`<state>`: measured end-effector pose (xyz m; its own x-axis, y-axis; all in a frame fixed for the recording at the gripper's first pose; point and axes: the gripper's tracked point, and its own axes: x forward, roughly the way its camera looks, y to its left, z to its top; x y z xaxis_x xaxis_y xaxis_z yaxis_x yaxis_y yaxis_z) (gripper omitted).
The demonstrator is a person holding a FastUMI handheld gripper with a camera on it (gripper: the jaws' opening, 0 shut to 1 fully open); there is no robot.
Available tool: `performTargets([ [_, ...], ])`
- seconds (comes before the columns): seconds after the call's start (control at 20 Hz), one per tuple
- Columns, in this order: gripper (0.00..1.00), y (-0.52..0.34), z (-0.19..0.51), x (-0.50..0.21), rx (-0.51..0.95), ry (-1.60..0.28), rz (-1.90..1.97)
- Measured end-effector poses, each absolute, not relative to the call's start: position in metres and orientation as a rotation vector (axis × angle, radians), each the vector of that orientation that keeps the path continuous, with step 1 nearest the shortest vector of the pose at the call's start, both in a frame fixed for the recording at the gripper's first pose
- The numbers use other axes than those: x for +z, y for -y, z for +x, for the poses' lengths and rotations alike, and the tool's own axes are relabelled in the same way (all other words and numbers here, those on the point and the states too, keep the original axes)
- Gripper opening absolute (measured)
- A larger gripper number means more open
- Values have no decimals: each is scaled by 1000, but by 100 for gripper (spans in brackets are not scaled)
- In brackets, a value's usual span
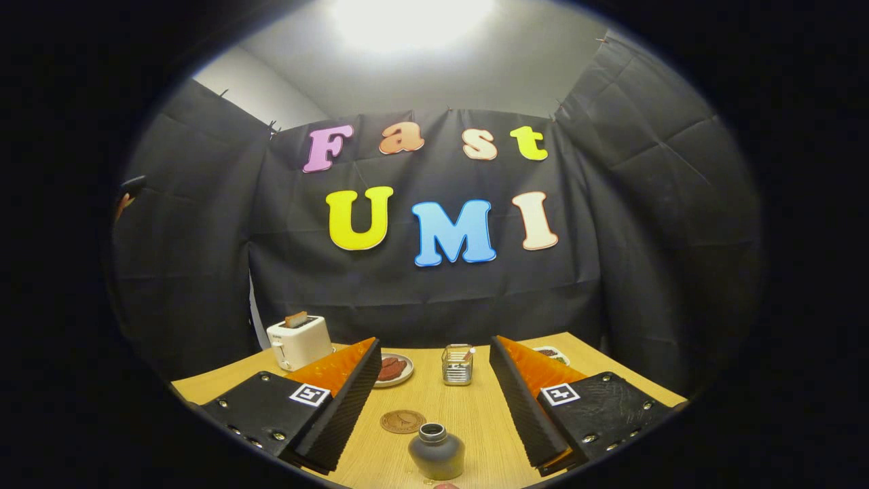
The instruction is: Take the bottle from table, then pour the juice into the cup, finally place the bottle on the coaster
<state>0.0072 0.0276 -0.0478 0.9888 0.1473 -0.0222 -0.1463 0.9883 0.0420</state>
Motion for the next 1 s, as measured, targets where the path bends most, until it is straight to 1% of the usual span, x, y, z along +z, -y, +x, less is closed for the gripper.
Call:
performTargets([
  [0.35, 98, -28, 9, -105, 138, -122, 31],
  [1.0, 98, -31, 8, -188, 139, -269, -19],
])
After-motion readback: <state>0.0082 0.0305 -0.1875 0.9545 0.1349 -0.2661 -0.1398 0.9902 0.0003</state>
